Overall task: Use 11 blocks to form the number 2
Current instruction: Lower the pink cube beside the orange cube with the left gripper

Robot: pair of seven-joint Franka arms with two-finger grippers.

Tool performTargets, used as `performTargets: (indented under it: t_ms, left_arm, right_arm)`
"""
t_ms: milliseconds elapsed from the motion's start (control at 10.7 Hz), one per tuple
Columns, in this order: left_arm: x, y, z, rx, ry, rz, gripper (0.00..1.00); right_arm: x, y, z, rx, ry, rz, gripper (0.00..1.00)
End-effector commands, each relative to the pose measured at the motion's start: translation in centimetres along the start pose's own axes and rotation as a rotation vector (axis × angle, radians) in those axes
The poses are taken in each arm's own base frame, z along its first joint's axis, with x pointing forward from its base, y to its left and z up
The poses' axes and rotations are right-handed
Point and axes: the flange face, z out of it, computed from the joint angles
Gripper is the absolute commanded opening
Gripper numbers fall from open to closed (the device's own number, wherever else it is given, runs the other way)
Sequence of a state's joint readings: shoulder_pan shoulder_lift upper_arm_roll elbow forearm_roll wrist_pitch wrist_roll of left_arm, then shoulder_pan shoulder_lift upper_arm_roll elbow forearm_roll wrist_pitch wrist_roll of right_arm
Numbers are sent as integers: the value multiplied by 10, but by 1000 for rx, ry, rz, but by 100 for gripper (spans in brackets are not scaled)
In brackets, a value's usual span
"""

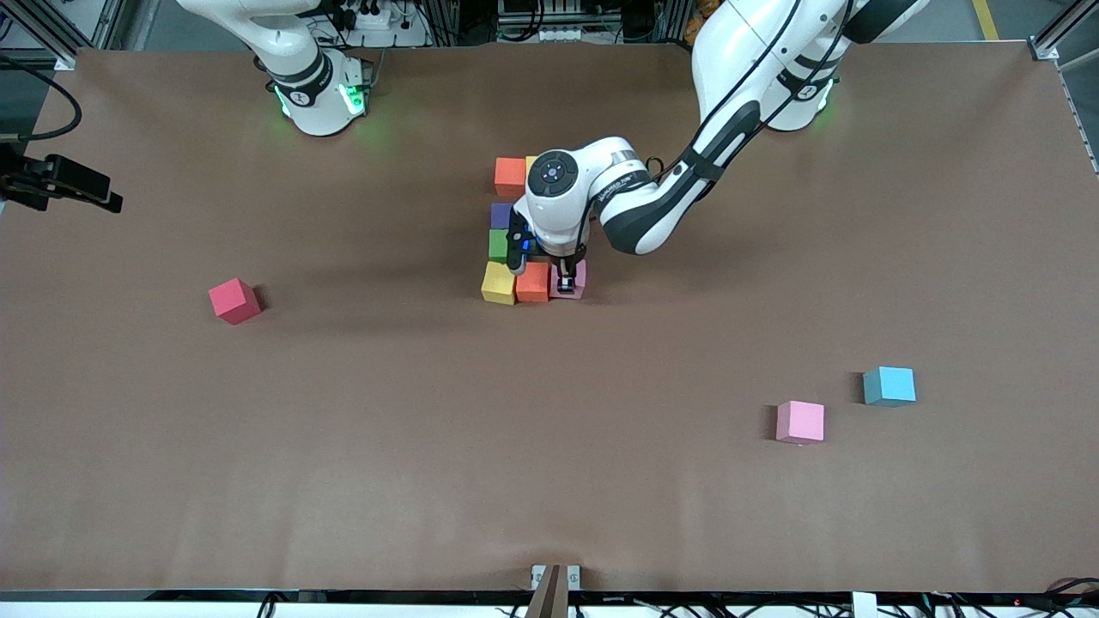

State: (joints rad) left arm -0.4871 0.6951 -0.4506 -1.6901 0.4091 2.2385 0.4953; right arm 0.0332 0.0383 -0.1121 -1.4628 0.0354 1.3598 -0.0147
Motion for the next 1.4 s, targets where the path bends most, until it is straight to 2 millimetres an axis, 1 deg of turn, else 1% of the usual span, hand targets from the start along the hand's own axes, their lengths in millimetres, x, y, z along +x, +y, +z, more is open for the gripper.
performTargets:
  t_ms: [0,186,466,559,652,1025,1211,1305]
  left_arm:
    - [2,-3,8,8,-4,21,44]
    - [4,-6,14,2,1,15,44]
    - [3,-8,14,2,1,13,45]
    - [3,-10,14,3,1,2,59]
    - [3,-11,12,8,5,-5,100]
    - [2,-17,5,9,18,-26,100]
    - [1,-30,-12,32,43,-78,100]
    - [0,-32,-24,42,50,-105,100]
  right_arm:
    - [0,1,-1,28,0,-7,100]
    - [0,-1,-2,55,2,-10,100]
    - [0,-1,-2,57,2,-11,100]
    - [0,-1,-2,57,3,-11,100]
    - [0,-1,-2,57,3,-11,100]
    - [0,-1,-2,57,4,-12,100]
    - [0,0,-2,57,4,-11,100]
    - [0,0,-2,57,4,-11,100]
